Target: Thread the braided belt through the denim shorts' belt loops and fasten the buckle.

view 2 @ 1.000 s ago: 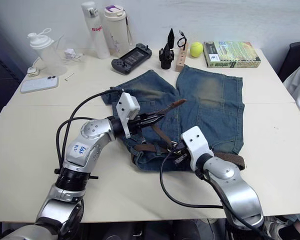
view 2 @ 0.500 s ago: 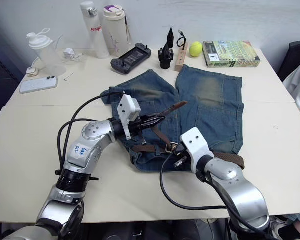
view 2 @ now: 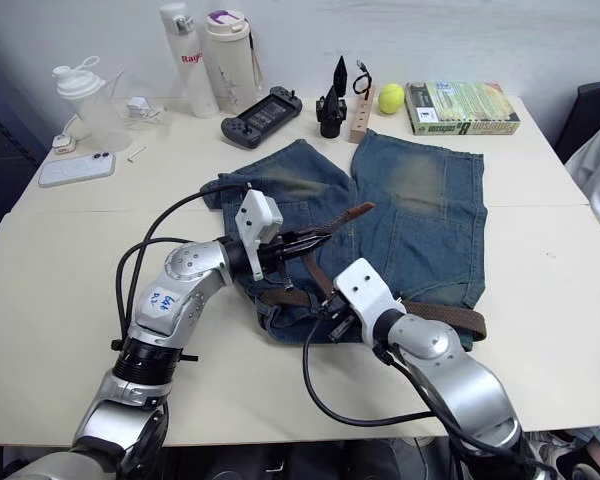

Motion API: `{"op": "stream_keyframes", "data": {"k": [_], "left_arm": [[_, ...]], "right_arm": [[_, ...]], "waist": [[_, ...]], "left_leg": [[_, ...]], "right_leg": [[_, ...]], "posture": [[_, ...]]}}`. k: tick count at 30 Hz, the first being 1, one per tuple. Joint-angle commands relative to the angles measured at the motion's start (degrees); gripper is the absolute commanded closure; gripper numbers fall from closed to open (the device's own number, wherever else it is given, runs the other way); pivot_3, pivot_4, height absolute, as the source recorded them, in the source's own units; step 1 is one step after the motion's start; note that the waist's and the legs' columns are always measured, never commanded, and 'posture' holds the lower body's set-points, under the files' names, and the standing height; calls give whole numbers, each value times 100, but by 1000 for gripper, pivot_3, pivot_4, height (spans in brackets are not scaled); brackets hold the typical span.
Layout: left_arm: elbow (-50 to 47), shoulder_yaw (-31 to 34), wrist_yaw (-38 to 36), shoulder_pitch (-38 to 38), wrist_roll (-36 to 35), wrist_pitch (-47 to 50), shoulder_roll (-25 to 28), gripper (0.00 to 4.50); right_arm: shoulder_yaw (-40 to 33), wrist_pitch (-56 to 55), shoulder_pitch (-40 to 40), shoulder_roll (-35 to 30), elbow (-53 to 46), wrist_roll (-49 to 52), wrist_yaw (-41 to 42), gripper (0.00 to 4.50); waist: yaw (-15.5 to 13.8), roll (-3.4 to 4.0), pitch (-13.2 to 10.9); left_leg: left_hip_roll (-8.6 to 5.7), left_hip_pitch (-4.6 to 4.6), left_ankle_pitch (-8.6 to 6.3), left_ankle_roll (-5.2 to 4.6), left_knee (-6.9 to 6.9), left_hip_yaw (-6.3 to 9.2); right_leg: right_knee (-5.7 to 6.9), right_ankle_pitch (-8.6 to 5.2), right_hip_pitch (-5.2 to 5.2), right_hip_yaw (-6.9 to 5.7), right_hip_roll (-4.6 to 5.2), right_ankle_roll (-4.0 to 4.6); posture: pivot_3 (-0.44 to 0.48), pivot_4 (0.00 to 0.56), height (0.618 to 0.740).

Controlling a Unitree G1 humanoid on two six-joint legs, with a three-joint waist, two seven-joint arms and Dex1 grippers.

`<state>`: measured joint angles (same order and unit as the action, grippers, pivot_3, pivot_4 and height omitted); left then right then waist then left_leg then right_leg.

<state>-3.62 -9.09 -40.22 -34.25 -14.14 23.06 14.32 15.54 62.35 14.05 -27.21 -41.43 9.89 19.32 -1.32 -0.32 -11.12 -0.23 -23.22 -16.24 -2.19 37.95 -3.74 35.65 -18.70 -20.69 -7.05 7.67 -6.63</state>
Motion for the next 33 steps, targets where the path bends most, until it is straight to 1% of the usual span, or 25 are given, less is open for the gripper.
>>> {"op": "stream_keyframes", "data": {"k": [1,5,8,14,16,18,23,25,27,30,33], "left_arm": [[-239,47,-17,-16,30,-158,115,4500],[-188,76,-68,2,29,-217,233,4500],[-177,67,-93,0,-19,-193,249,4500],[-200,-46,-136,-42,-4,-221,171,4500],[-219,-53,-155,-83,-38,-190,141,4500],[-168,-87,-226,-154,-24,-241,143,4500],[-33,-114,-433,-315,-67,-309,133,4500],[-1,-117,-495,-335,-50,-354,139,4500],[35,-110,-524,-346,-25,-392,143,4500],[83,-29,-508,-324,-15,-406,199,4500],[18,81,-472,-147,65,-459,414,4500]], "right_arm": [[-121,30,-49,-86,99,-43,-19,4391],[-252,22,4,-153,10,-6,21,4391],[-208,28,89,-183,-12,-3,41,4391],[321,69,259,-247,326,-121,59,4391],[603,121,367,-423,431,-207,139,4391],[690,393,434,-478,467,-67,277,4391],[1288,750,803,-929,669,-5,692,4391],[1392,854,944,-1022,753,64,842,4391],[1379,834,1071,-1046,846,38,887,4391],[1154,781,1228,-1061,755,6,906,4391],[722,807,1138,-1061,409,9,799,4391]], "waist": [[-1,0,0],[-5,0,0],[-11,0,0],[-1,0,0],[8,0,0],[11,-1,1],[14,-6,4],[15,-7,4],[12,-8,5],[11,-16,10],[11,-16,10]], "left_leg": [[0,0,0,0,0,0],[0,0,0,0,0,0],[-1,-2,0,0,1,1],[0,-2,0,0,0,1],[0,0,0,0,0,0],[1,2,0,0,0,0],[3,4,0,0,1,1],[3,7,0,1,1,2],[5,7,-1,1,1,4],[4,8,-1,1,1,4],[4,7,-1,1,1,4]], "right_leg": [[0,0,0,0,0,0],[0,0,0,0,1,0],[-1,0,0,1,4,0],[-1,0,0,0,2,0],[0,0,0,0,1,0],[0,0,1,1,0,0],[-2,0,5,0,1,0],[-4,0,7,1,1,0],[-6,0,8,1,1,0],[-6,0,11,1,3,0],[-6,0,10,4,5,0]], "posture": [[0,150,724],[0,150,724],[0,150,724],[0,150,724],[0,150,724],[0,150,724],[0,150,724],[0,150,724],[0,150,724],[0,150,724],[0,150,724]]}}
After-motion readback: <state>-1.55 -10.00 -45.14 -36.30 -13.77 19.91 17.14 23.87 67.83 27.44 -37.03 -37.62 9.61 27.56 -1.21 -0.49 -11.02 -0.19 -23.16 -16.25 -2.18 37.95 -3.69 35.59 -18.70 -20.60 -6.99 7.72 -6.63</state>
